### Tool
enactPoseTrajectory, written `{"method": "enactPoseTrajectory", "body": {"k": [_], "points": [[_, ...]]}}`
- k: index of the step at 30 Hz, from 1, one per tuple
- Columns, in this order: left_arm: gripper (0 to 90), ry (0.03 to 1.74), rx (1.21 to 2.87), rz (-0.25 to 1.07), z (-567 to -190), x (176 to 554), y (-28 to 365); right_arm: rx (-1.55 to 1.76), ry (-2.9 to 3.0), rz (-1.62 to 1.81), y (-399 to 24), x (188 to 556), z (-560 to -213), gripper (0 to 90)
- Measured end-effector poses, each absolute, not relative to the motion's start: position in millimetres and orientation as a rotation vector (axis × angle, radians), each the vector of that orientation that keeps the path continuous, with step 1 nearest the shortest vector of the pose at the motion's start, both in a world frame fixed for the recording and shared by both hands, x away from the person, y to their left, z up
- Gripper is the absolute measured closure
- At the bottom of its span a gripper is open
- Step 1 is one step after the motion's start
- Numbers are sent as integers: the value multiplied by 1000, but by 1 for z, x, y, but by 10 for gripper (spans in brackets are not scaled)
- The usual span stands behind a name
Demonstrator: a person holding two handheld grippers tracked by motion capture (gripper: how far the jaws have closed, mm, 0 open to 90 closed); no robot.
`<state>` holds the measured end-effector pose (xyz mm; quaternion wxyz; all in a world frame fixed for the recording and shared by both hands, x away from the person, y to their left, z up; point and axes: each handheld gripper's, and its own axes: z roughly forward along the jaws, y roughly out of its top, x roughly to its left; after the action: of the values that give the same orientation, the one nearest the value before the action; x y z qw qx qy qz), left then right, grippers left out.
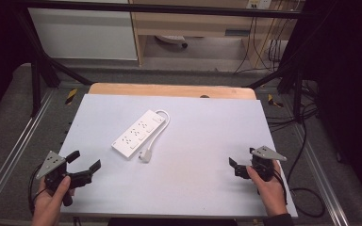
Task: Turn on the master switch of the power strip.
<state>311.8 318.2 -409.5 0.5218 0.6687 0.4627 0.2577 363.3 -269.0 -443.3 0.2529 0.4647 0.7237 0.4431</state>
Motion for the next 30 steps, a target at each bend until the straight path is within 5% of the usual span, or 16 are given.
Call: {"method": "enactPoseTrajectory", "body": {"k": [11, 30], "points": [[66, 1065, 1588, 609, -403, 311, 310, 1245, 1963, 1219, -265, 362, -441, 65], [67, 1000, 1638, 552, -373, 363, 257, 1203, 2008, 1217, -255, 364, -441, 60]]}}
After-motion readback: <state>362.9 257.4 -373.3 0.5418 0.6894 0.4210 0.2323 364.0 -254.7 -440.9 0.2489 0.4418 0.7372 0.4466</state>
